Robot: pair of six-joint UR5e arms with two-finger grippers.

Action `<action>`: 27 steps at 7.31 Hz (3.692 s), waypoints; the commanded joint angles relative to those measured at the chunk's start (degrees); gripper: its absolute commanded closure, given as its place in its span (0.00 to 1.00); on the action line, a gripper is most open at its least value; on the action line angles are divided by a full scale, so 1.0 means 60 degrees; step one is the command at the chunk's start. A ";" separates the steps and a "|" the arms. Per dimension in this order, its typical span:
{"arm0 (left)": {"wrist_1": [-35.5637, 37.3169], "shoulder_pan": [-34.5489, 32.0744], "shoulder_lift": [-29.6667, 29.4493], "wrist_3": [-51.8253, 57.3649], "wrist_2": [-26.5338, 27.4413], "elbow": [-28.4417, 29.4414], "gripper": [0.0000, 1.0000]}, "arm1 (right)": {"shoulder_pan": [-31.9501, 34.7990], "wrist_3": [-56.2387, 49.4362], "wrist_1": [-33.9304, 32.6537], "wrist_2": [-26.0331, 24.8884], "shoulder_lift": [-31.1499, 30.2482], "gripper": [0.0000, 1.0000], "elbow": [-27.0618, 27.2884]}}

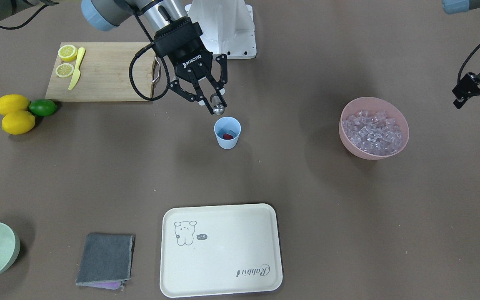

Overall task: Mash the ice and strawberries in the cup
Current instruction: 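Carry the steel muddler with the right gripper and insert it into the blue cup, then press the muddler down repeatedly onto the strawberry and ice with the right gripper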

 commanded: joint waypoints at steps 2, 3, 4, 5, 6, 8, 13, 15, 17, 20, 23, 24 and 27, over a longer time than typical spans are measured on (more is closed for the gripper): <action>-0.0026 -0.0011 -0.0105 -0.0095 -0.0003 0.0286 0.02 | -0.0123 -0.0240 0.2253 -0.0994 0.0426 1.00 -0.1664; -0.0026 -0.0011 -0.0120 -0.0124 0.0011 0.0288 0.02 | -0.0123 -0.0575 0.2461 -0.1216 0.0499 1.00 -0.1900; -0.0026 -0.0011 -0.0121 -0.0139 0.0098 0.0360 0.02 | -0.0123 -0.0607 0.2579 -0.1378 0.0558 1.00 -0.2135; -0.0011 -0.0011 -0.0135 -0.0139 0.0099 0.0361 0.02 | -0.0123 -0.0608 0.2609 -0.1495 0.0486 1.00 -0.2180; -0.0011 -0.0011 -0.0164 -0.0139 0.0099 0.0375 0.02 | -0.0341 -0.0608 0.3044 -0.1569 0.0384 1.00 -0.2297; -0.0011 -0.0011 -0.0237 -0.0284 0.0114 0.0405 0.02 | -0.0708 -0.0608 0.3386 -0.1892 0.0280 1.00 -0.2371; -0.0011 -0.0011 -0.0252 -0.0505 0.0128 0.0390 0.02 | -0.0796 -0.1091 0.3415 -0.2346 0.0149 1.00 -0.2605; -0.0011 -0.0011 -0.0252 -0.0520 0.0114 0.0361 0.02 | -0.0884 -0.1076 0.3415 -0.2360 0.0178 1.00 -0.2577; -0.0011 -0.0011 -0.0223 -0.0520 0.0129 0.0361 0.02 | -0.0798 -0.1527 0.3400 -0.2346 0.0280 1.00 -0.1994; -0.0011 -0.0011 -0.0223 -0.0505 0.0114 0.0390 0.02 | -0.0489 -0.1604 0.3312 -0.2331 0.0193 1.00 -0.1580; -0.0011 -0.0011 -0.0238 -0.0520 0.0114 0.0332 0.02 | -0.0912 -0.1516 0.3429 -0.2578 0.0002 1.00 -0.1989; -0.0011 -0.0011 -0.0238 -0.0505 0.0114 0.0361 0.02 | -0.1088 -0.1501 0.3459 -0.3030 -0.0012 1.00 -0.2179; -0.0026 -0.0011 -0.0223 -0.0490 0.0114 0.0376 0.02 | -0.1119 -0.1487 0.3605 -0.3049 0.0104 1.00 -0.2693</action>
